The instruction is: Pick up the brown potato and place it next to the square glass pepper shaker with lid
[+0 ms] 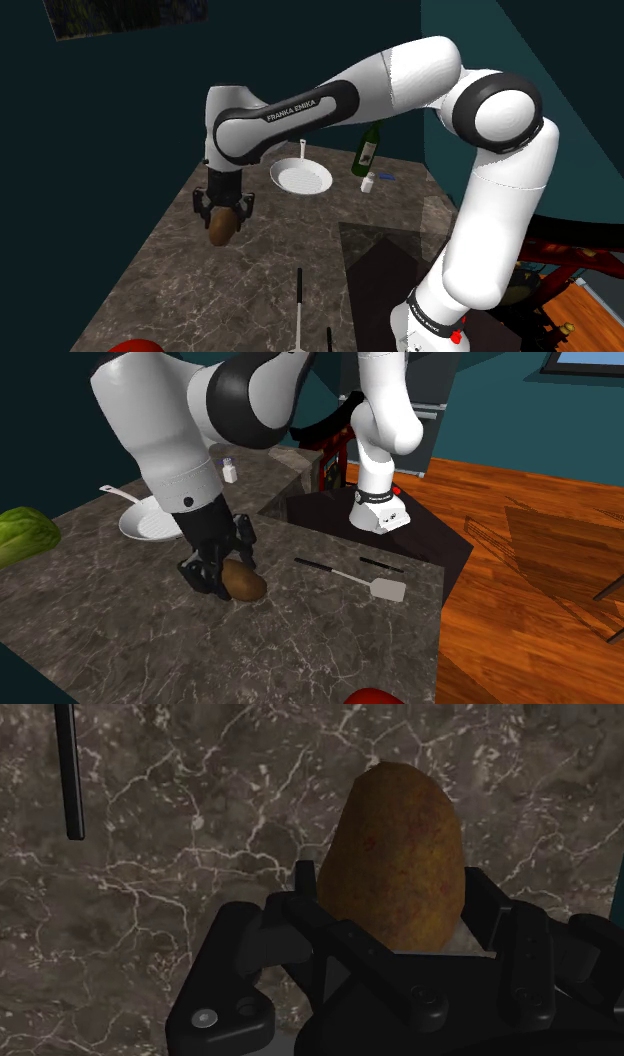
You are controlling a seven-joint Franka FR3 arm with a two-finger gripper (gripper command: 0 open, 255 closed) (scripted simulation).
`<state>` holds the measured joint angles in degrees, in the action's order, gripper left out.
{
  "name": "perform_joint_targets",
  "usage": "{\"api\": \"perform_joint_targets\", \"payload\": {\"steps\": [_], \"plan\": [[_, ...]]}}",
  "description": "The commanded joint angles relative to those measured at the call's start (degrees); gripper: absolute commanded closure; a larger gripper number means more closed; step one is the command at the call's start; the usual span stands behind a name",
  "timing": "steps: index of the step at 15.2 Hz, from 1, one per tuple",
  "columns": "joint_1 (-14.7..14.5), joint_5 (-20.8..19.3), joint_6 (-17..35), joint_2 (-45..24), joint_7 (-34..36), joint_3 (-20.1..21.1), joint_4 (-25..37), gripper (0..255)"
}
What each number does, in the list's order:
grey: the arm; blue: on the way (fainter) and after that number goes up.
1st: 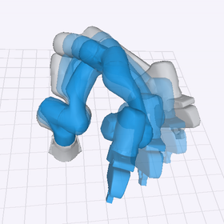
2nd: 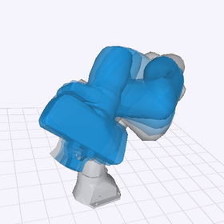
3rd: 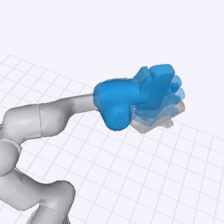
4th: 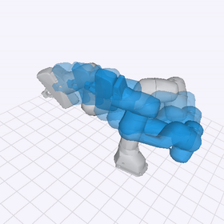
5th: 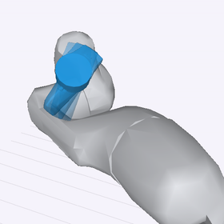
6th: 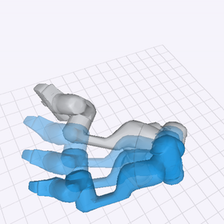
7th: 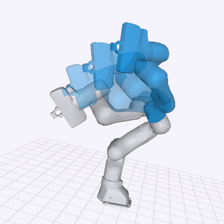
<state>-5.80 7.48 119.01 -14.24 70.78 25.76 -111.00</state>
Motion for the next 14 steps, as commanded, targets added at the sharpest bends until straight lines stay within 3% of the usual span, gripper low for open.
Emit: {"api": "perform_joint_targets", "payload": {"steps": [1, 8, 14], "plan": [[0.2, 0.3, -1.5, 0.9, 0.0, 0.1, 0.6, 255], [0.5, 0.9, -5.8, 2.9, 0.2, 0.2, 3.1, 255], [5.5, 4.5, -5.6, 11.8, -8.9, -2.4, -7.0, 255]]}}
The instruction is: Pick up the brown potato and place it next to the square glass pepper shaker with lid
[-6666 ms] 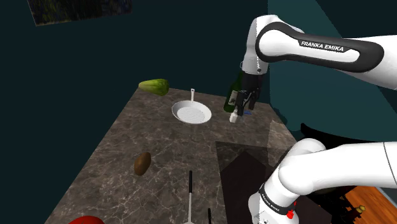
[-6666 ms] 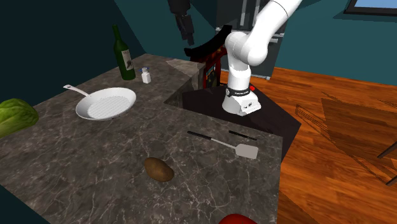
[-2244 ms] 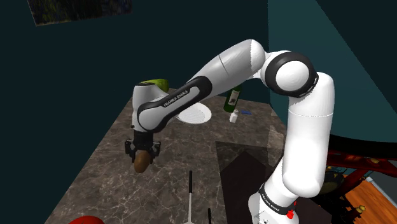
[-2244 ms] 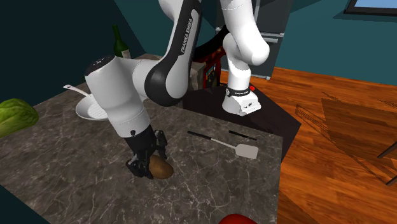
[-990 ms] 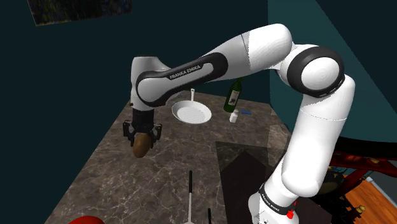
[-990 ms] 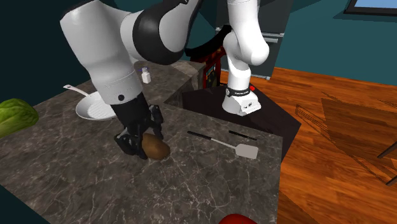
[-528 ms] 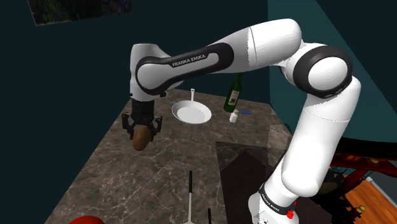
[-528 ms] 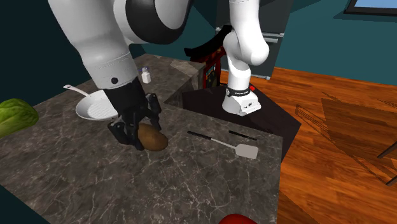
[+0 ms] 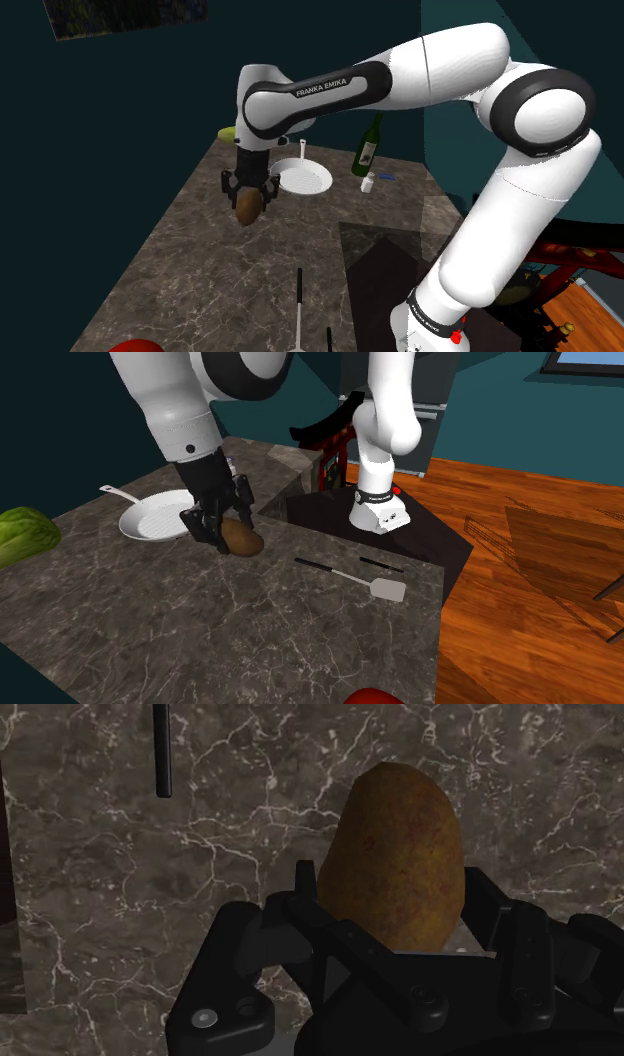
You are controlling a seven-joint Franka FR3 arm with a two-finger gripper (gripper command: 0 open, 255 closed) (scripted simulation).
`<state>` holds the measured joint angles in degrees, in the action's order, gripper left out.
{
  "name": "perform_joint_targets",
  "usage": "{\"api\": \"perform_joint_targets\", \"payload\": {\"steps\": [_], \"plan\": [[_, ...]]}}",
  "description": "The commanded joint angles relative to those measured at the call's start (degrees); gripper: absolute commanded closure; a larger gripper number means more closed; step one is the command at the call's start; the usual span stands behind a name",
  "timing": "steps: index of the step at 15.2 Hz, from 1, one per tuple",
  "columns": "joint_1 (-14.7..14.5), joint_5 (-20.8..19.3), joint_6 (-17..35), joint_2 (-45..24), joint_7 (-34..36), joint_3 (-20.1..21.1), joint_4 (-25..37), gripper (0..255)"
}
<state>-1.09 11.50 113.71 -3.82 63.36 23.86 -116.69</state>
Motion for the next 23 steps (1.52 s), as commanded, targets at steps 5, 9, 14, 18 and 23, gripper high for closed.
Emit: {"api": "perform_joint_targets", "payload": {"steps": [5, 9, 14, 18, 23], "plan": [[4.1, 1.9, -0.9, 7.4, -9.0, -3.8, -7.8, 255], [6.6, 2.0, -1.7, 11.3, -14.8, -6.9, -11.9, 255], [9.8, 0.8, -2.8, 14.9, -21.7, -11.2, -15.5, 255], [12.5, -0.9, -3.7, 16.7, -27.1, -14.7, -17.3, 255], [16.0, -3.6, -4.7, 17.5, -33.7, -19.2, -18.1, 255]]}}
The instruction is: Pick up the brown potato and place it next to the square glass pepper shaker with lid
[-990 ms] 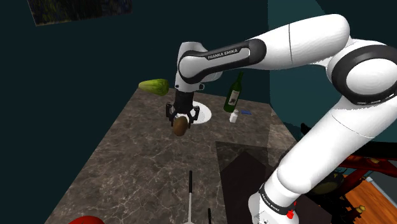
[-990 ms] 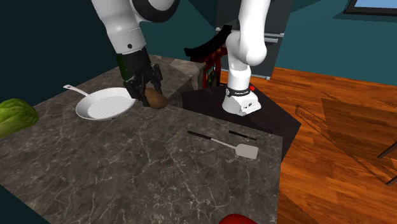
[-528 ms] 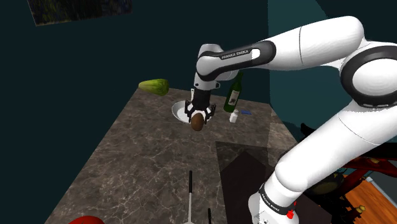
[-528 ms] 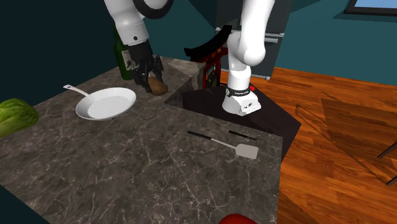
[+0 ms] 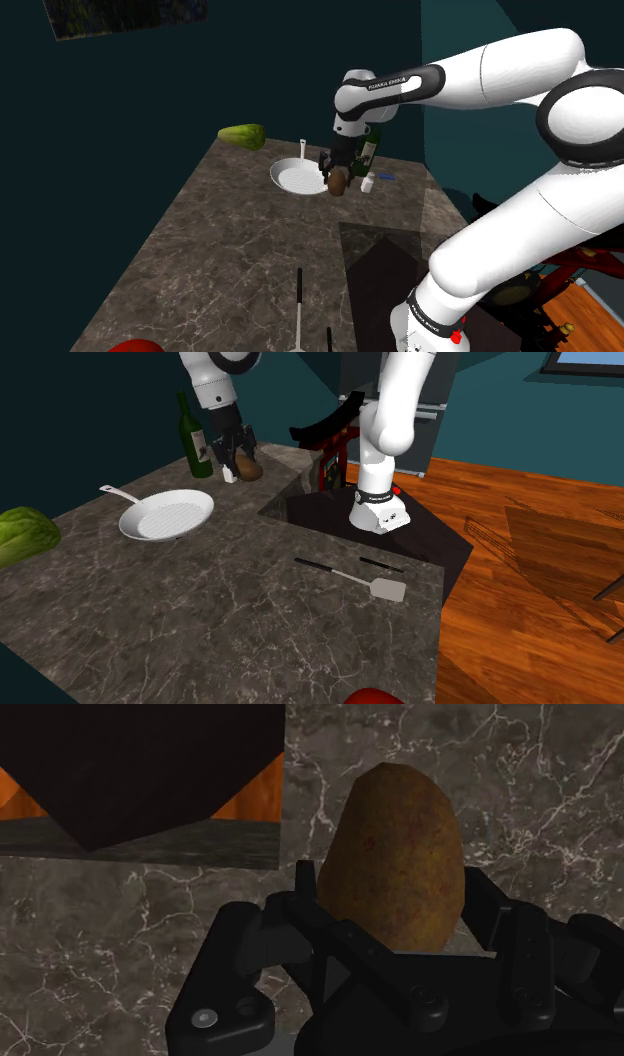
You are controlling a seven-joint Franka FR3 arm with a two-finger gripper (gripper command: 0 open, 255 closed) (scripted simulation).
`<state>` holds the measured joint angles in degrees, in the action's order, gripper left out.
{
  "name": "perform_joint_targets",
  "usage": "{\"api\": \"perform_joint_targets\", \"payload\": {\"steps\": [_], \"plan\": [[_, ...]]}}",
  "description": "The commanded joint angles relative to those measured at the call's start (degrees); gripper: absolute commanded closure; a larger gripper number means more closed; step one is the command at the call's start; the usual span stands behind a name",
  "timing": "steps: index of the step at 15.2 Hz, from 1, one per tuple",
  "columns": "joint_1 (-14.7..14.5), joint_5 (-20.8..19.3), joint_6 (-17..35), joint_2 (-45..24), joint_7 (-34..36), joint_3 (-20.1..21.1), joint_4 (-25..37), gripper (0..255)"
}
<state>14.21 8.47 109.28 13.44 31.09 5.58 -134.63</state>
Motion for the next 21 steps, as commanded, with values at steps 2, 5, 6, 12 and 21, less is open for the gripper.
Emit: {"api": "perform_joint_targets", "payload": {"steps": [2, 5, 6, 12, 21], "plan": [[2.2, -1.8, -0.5, 0.1, -4.1, -2.7, 0.0, 255], [4.3, -3.5, -1.0, -0.5, -8.0, -5.4, 0.7, 255], [5.0, -4.1, -1.1, -0.8, -9.3, -6.3, 1.0, 255], [9.1, -7.0, -1.9, -4.1, -17.0, -11.3, 4.6, 255], [14.8, -9.3, -3.3, -12.5, -28.7, -18.1, 14.2, 255]]}}
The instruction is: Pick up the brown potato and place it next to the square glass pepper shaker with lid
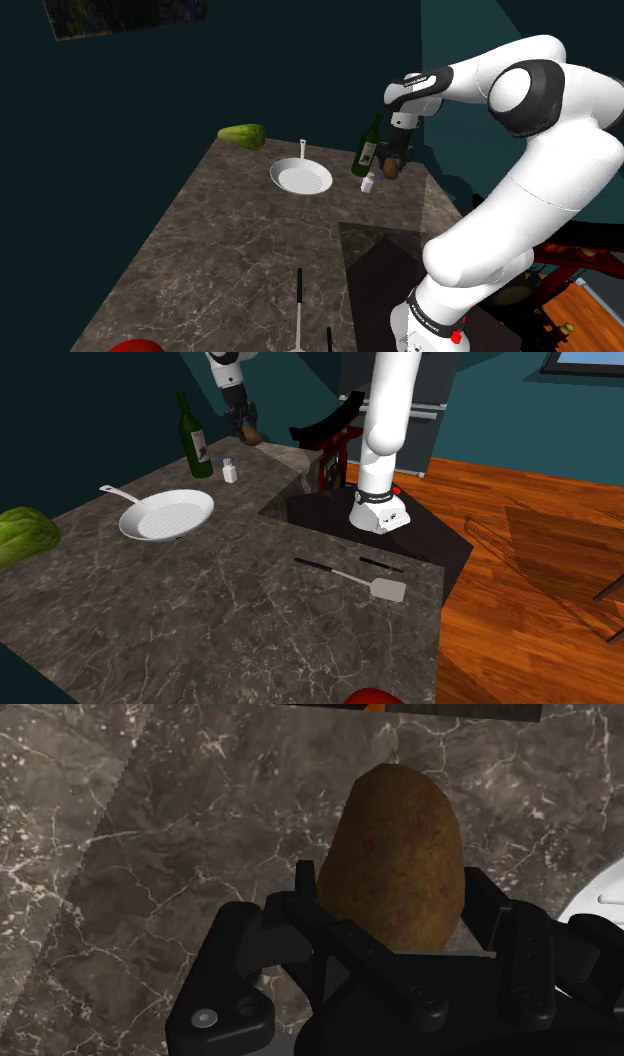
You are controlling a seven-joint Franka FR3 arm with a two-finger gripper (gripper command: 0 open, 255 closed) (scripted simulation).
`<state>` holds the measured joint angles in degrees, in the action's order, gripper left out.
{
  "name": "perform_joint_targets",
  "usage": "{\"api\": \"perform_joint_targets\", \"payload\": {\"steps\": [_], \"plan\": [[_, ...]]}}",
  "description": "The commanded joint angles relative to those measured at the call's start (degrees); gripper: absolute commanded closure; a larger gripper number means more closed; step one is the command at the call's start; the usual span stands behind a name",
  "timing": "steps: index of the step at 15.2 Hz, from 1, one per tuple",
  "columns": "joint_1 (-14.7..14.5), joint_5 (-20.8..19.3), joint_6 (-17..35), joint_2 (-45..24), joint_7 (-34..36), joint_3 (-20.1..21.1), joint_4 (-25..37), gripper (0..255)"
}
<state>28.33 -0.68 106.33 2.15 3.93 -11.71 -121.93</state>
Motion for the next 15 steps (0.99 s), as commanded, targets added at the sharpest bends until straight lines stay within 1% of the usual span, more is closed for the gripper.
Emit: {"api": "perform_joint_targets", "payload": {"steps": [1, 7, 10, 15], "plan": [[1.3, -0.2, -0.6, -2.4, -2.8, -1.4, 2.9, 255], [5.3, 0.4, -2.5, -10.4, -10.5, -4.8, 12.7, 255], [7.8, 1.3, -4.0, -15.6, -14.7, -6.3, 19.4, 255], [8.0, 1.7, -0.6, -16.9, -14.8, -6.1, 17.1, 255]]}}
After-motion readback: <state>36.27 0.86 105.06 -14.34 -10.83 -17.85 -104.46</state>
